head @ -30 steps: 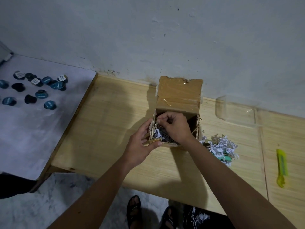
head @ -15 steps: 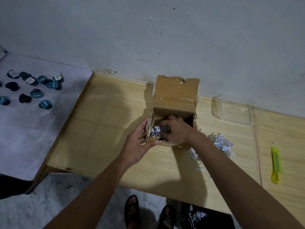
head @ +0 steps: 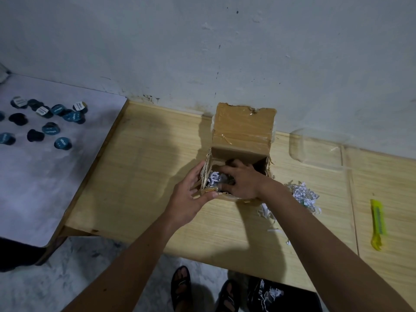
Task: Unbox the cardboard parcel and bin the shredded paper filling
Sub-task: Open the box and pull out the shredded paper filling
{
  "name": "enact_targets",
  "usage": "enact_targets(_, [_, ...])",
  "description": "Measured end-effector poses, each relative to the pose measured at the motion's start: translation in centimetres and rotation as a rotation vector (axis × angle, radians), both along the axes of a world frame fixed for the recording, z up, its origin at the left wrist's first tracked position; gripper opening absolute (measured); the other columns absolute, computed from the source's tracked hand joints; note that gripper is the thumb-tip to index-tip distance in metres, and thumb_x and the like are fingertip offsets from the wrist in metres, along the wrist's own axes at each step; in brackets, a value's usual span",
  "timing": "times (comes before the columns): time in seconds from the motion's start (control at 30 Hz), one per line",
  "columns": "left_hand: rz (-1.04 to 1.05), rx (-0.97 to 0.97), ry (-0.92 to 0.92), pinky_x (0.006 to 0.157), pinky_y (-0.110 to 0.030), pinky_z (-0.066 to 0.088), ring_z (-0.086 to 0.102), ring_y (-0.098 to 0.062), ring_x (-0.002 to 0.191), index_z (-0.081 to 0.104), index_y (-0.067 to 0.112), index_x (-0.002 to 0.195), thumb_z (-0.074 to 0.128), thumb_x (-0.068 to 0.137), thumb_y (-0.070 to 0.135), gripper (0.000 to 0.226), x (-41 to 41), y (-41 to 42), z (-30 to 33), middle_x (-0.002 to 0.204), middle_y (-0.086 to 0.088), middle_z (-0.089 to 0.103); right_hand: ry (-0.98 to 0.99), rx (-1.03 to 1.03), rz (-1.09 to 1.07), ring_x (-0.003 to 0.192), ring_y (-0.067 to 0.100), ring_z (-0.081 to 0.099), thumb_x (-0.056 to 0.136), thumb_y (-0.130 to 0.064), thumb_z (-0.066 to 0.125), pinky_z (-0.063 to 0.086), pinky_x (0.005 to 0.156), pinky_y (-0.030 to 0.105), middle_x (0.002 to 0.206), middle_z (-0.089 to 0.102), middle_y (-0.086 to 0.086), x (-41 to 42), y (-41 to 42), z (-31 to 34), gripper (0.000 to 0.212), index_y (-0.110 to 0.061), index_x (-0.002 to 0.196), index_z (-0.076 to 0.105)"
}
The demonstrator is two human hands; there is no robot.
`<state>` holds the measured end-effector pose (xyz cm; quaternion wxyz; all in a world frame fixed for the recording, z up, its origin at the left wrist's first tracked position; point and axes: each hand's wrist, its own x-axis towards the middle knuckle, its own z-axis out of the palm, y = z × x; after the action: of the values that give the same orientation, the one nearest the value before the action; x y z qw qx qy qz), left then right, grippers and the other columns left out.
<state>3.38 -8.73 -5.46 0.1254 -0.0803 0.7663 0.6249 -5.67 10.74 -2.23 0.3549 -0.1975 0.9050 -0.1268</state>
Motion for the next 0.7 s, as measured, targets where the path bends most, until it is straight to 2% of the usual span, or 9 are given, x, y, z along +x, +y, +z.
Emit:
enact_targets(0.07, [0.002, -0.002, 0.003, 0.096, -0.011, 0.045, 0.048, 0.012, 0.132, 0.037, 0.043, 0.154, 0.085, 0.082, 0.018, 0.090, 0.0, 0.0, 0.0, 0.143, 0.025, 0.054, -0.047, -0.069, -0.036, 0.144, 0.039, 0.034, 0.098, -0.058, 0.055, 0.028, 0.121, 0.045, 0.155, 0.030, 0.010, -0.1, -0.1, -0.2, 0.062, -0.046, 0.154, 0.033])
enact_targets(0.17, [0.010, 0.003, 0.004, 0.105, -0.025, 0.044, 0.046, -0.001, 0.140, 0.037, 0.044, 0.154, 0.086, 0.081, 0.022, 0.090, 0.0, 0.0, -0.1, 0.150, 0.018, 0.052, -0.094, -0.203, -0.091, 0.130, 0.028, 0.051, 0.097, -0.046, 0.065, 0.040, 0.113, 0.035, 0.139, 0.041, 0.008, -0.2, -0.1, -0.5, 0.058, -0.040, 0.150, 0.043])
enact_targets(0.23, [0.009, 0.003, 0.007, 0.109, -0.032, 0.044, 0.045, -0.004, 0.142, 0.037, 0.046, 0.153, 0.086, 0.081, 0.023, 0.090, 0.0, 0.0, -0.1, 0.151, 0.018, 0.052, -0.099, -0.263, -0.100, 0.124, 0.023, 0.055, 0.094, -0.039, 0.071, 0.044, 0.111, 0.035, 0.133, 0.047, 0.005, -0.3, -0.3, -1.1, 0.053, -0.036, 0.144, 0.053])
enact_targets(0.4, [0.009, 0.003, 0.009, 0.108, -0.027, 0.045, 0.048, 0.004, 0.137, 0.037, 0.044, 0.154, 0.085, 0.083, 0.020, 0.089, 0.0, 0.1, -0.1, 0.149, 0.020, 0.053, -0.221, -0.417, -0.199, 0.115, 0.018, 0.064, 0.089, -0.019, 0.078, 0.052, 0.104, 0.034, 0.128, 0.065, -0.001, -0.6, -0.7, -1.6, 0.040, -0.021, 0.128, 0.068])
enact_targets(0.57, [0.015, -0.003, 0.014, 0.110, -0.035, 0.047, 0.052, 0.000, 0.135, 0.038, 0.044, 0.153, 0.086, 0.082, 0.017, 0.089, 0.0, 0.2, -0.2, 0.146, 0.018, 0.056, -0.283, -0.482, -0.232, 0.107, 0.017, 0.065, 0.087, -0.011, 0.078, 0.051, 0.099, 0.035, 0.118, 0.069, 0.000, -0.8, -1.0, -2.0, 0.031, -0.015, 0.117, 0.070])
enact_targets(0.7, [0.013, -0.006, 0.023, 0.107, -0.029, 0.048, 0.053, 0.002, 0.133, 0.038, 0.039, 0.155, 0.084, 0.083, 0.013, 0.089, 0.1, 0.2, -0.2, 0.146, 0.017, 0.057, -0.347, -0.538, -0.255, 0.102, 0.011, 0.065, 0.090, -0.005, 0.074, 0.052, 0.097, 0.030, 0.116, 0.070, 0.002, -0.5, -1.0, -2.5, 0.029, -0.012, 0.118, 0.068])
